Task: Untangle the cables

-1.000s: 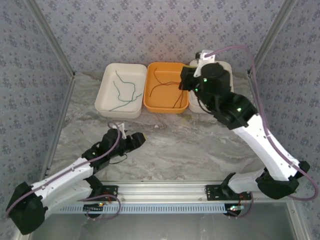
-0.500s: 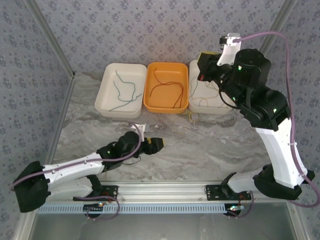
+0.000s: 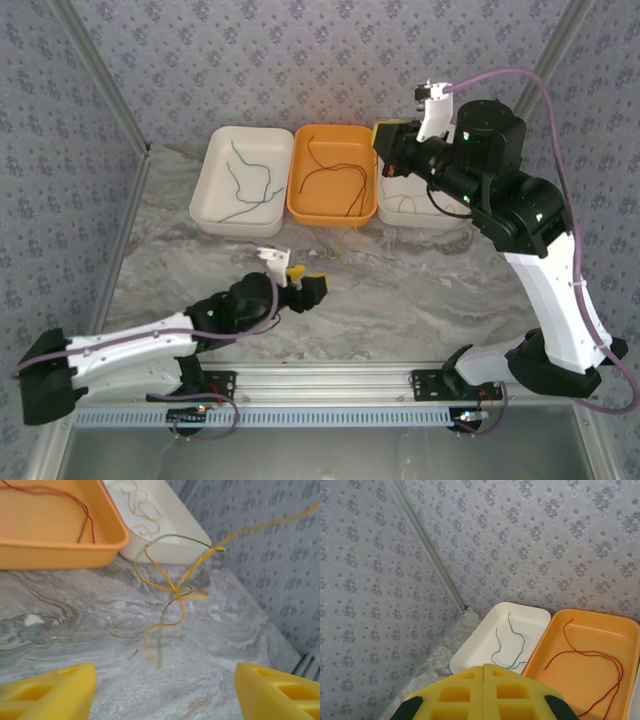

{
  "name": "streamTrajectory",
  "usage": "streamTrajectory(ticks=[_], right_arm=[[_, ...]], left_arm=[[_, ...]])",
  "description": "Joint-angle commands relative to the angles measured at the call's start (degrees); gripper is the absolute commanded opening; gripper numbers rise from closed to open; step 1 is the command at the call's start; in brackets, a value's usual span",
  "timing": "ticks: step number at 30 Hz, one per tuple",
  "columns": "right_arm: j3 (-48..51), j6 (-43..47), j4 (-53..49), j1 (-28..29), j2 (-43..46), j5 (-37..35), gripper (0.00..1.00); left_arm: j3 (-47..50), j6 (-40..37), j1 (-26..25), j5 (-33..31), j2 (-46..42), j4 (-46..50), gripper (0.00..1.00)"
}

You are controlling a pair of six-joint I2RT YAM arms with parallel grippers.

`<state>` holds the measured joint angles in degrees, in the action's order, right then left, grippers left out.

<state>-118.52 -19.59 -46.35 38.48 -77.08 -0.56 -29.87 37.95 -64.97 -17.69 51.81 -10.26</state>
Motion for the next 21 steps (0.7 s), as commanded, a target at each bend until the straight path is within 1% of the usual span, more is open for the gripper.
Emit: streamTrajectory(ticks=[1,3,4,6,9,11,14,16,17,20,21], right_arm=[[2.0,3.6,-1.2,-0.4,0.6,4.0,0.0],[3.8,4.6,0.3,-0.8,1.5,7.0,0.0],[4.5,5.1,1.0,-0.8,1.9,8.2,0.0],[5.3,5.7,1.0,-0.9,2.3,8.8,0.0],[7.0,6.4,1.6,-1.0,3.2,9.9,0.0],[8.4,7.0,2.3,-1.1,3.9,11.3,0.0],[11.2,8.2,3.6,-1.2,5.3,13.6,0.0],[13.1,8.7,4.2,-1.4,6.2,14.6,0.0],[14.2,8.7,4.5,-1.5,6.6,14.9,0.0],[18.0,8.7,6.2,-1.9,8.2,15.8,0.0],[19.5,8.7,6.8,-2.0,8.9,16.0,0.0]], left_arm=[[-0.8,3.4,1.3,-4.8,-6.2,6.7,0.69],[-1.6,6.8,4.2,-1.7,-7.2,10.8,0.69],[-2.1,8.3,6.3,2.0,-6.8,12.0,0.7],[-2.5,10.3,8.8,7.1,-5.0,11.3,0.77],[-3.5,8.9,9.1,11.7,-0.6,7.0,0.83],[-5.8,7.1,9.8,14.5,3.8,6.7,0.84],[-10.1,7.1,12.8,19.8,11.3,7.9,0.85],[-11.7,8.6,14.4,21.1,14.7,7.8,0.84],[-11.8,10.2,15.2,21.2,16.0,6.7,0.85],[-10.5,14.7,17.7,24.4,18.8,1.4,0.85],[-11.0,15.6,18.0,25.0,20.0,1.9,0.84]])
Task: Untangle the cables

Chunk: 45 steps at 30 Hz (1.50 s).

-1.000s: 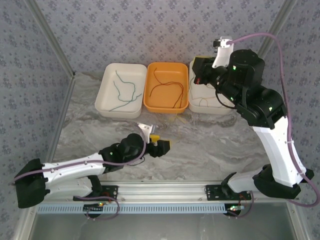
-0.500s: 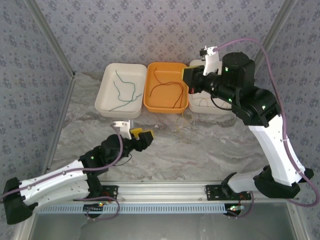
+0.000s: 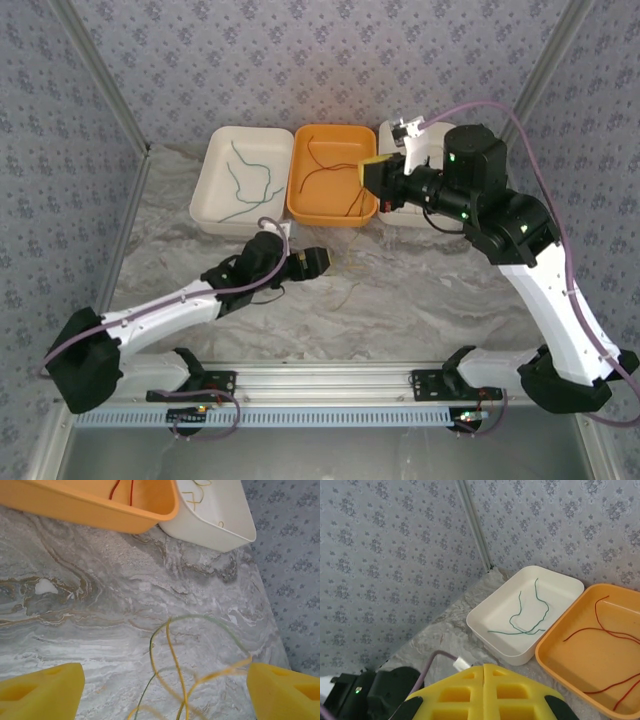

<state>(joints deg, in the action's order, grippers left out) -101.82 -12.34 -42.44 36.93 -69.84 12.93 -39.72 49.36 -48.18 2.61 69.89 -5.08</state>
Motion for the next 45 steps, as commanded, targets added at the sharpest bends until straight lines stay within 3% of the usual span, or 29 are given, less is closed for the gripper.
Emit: streamTrajectory(ticks=[1,7,11,19,30,39,45], right_arm=[[4.1,1.4,3.5,-0.4,2.2,2.9,0.0],[15.2,-0.5,7.5,-0.4,6.3,3.8,0.0],[24.1,-1.7,9.4,-0.3,10.5,1.9,0.0],[35.2,-2.4,8.3,-0.5,15.2,-1.8,0.0],[43.2,-3.4,3.2,-1.0,20.9,-8.0,0.0],[46.2,-3.2,3.2,-3.3,22.8,-6.2,0.0],[46.4,-3.3,3.5,-4.0,23.0,-5.0,0.0]], left_arm=[[-1.8,4.4,1.2,4.9,2.8,-1.6,0.84],[-2.4,4.1,1.2,4.6,6.7,3.8,0.77],[-2.8,2.5,0.9,3.7,8.6,7.1,0.69],[-4.8,0.5,-1.8,-0.3,9.3,12.3,0.63],[-12.4,-4.6,-4.7,-4.0,17.1,18.2,0.59],[-19.5,-8.0,-3.0,2.9,29.1,16.7,0.5],[-21.4,-7.4,-2.4,3.6,34.4,13.4,0.47]])
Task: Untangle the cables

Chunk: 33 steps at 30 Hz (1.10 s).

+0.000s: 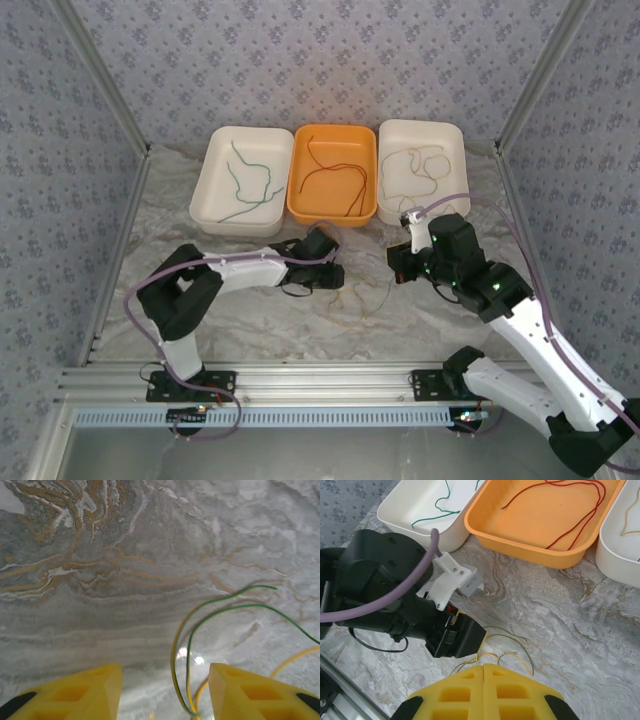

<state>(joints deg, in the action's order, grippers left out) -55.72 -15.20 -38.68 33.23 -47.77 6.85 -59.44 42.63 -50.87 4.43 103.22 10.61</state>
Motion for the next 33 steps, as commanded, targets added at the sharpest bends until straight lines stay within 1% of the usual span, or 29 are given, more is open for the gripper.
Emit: streamTrajectory(ticks=[1,3,4,5,7,9,16,19,22,25,30,33], right_arm=[[0.5,-0.5,-0.1,-0.3,1.0,1.2,0.0],[0.7,-0.7,-0.1,-0.4,1.2,1.3,0.0],[0.8,-0.7,-0.1,-0.4,1.2,1.2,0.0],[0.9,-0.6,-0.1,-0.5,1.3,1.1,0.0],[0.9,-0.8,-0.2,-0.6,1.4,1.1,0.0],[0.8,-0.8,-0.2,-0.7,1.6,1.1,0.0],[0.4,-1.0,-0.5,-0.9,2.0,1.0,0.0],[0.3,-1.0,-0.8,-1.0,2.1,0.4,0.0],[0.3,-1.0,-1.1,-1.5,2.3,0.0,0.0],[0.3,-1.4,-1.2,-1.9,2.7,-0.2,0.0],[0.3,-2.1,-0.5,-2.3,3.1,-0.2,0.0],[0.2,-2.3,-0.5,-2.4,3.0,-0.4,0.0]], left_arm=[[-1.7,-0.5,0.3,1.8,1.4,-3.2,0.43],[-1.9,0.0,0.3,1.7,1.9,-4.1,0.4],[-1.9,0.0,0.3,1.7,1.9,-4.4,0.36],[-2.0,0.0,0.3,1.4,2.0,-4.7,0.3],[-2.1,0.0,0.4,1.5,1.9,-5.1,0.13],[-2.3,-0.1,0.5,1.8,1.4,-5.3,0.01],[-1.8,-1.0,0.7,1.8,-1.7,-3.7,0.0],[-0.4,-0.7,1.5,1.6,-5.0,-4.0,0.0],[2.1,0.2,3.3,1.9,-12.0,-4.7,0.0],[2.9,0.1,5.7,2.6,-19.9,-3.0,0.0],[2.5,0.1,10.9,7.6,-29.4,0.3,0.0],[2.3,-0.1,14.3,8.4,-34.8,3.0,0.0]])
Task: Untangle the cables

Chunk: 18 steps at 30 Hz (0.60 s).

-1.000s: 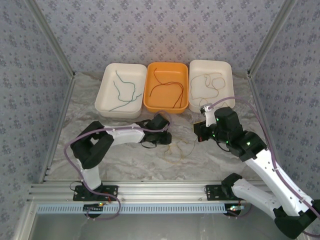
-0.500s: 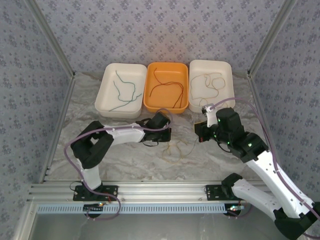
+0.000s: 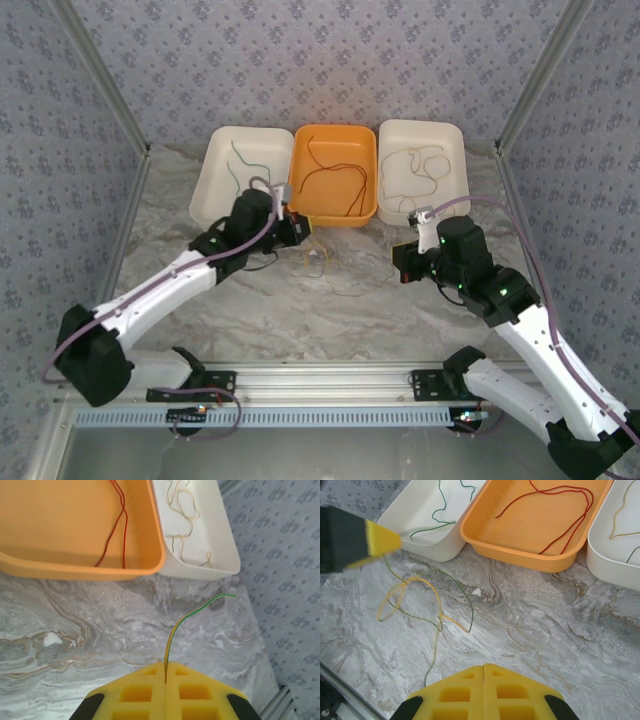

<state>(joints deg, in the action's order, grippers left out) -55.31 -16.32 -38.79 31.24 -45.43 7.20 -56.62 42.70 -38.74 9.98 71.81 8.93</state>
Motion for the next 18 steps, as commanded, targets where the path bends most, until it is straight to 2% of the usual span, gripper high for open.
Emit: streamTrajectory(ticks=[1,5,9,12,18], right_arm=[[-0.3,-1.1,-0.4,-0.5,0.7,-0.9,0.0],[-0.2,-1.4,-1.1,-1.0,0.9,-1.7,0.0],[-0.2,-1.8,-1.6,-1.5,1.5,-2.4,0.0],[-0.1,-2.2,-1.7,-2.0,1.5,-2.7,0.0],[-0.2,-4.6,-3.7,-3.5,2.0,-6.2,0.0]], left_arm=[[-0.7,-0.4,3.4,2.9,-5.1,5.9,0.0],[-1.1,-1.6,10.6,3.3,-12.5,11.6,0.0],[0.0,-1.3,19.9,8.2,-18.5,13.8,0.0],[-0.2,-1.4,24.8,11.1,-20.8,15.7,0.0],[-0.9,-2.1,33.6,12.7,-24.6,19.7,0.0]])
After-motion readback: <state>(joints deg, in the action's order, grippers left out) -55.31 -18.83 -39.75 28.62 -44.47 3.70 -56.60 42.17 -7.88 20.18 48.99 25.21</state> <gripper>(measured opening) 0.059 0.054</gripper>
